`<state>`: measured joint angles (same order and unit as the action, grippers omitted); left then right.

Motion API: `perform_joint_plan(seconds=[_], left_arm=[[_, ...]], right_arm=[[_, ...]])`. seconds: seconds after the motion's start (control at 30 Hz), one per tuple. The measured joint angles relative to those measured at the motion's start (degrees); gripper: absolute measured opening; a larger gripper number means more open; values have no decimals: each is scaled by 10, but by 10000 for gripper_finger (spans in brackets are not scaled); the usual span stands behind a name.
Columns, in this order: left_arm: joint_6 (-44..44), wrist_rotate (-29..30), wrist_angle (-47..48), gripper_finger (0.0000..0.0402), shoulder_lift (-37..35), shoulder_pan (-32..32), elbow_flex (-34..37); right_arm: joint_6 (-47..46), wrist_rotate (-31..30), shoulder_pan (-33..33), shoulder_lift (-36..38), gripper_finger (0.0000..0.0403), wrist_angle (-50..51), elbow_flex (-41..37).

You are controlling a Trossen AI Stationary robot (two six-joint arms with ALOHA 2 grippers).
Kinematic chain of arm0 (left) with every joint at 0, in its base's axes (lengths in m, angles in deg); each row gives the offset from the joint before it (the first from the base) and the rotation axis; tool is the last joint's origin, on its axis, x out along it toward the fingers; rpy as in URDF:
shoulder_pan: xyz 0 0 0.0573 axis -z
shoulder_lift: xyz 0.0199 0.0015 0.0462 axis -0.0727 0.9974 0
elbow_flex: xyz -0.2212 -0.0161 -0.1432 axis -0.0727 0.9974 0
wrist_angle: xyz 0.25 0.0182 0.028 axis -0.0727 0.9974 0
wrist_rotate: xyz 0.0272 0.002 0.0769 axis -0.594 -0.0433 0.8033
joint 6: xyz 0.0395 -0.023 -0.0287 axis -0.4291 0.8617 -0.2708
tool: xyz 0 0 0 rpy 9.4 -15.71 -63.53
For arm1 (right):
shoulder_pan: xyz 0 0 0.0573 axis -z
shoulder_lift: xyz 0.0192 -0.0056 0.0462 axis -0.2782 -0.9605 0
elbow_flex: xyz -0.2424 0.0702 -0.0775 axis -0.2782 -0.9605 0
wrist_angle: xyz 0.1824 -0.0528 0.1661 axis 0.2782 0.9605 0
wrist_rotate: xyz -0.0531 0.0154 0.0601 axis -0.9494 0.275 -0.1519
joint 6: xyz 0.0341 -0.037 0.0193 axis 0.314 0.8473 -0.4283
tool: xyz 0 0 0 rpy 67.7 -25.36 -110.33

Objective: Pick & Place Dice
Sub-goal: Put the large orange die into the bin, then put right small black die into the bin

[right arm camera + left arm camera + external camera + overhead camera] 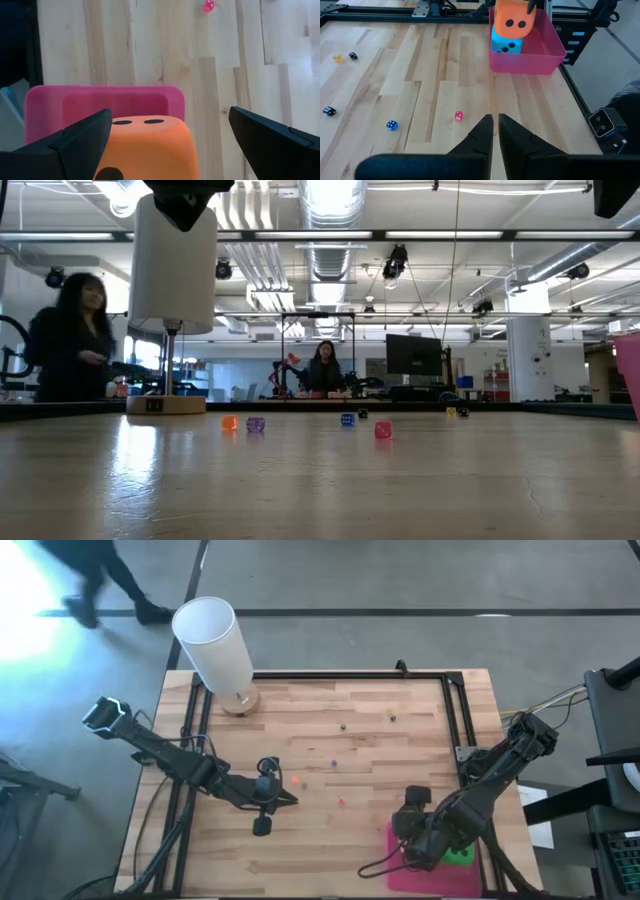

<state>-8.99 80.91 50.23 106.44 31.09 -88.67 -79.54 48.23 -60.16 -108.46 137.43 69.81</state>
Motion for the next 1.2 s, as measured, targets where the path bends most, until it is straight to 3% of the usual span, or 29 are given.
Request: perform_joint_plan(seconds=[0.4,0.7,1.2], left_arm=[[0,0,0,36,0,0,0],[0,0,0,36,0,0,0],[0,0,0,36,0,0,0]], right_arm=[[20,-31,0,0,400,15,31],[99,-174,11,2,400,16,53],[131,-186,161,27,400,34,49]])
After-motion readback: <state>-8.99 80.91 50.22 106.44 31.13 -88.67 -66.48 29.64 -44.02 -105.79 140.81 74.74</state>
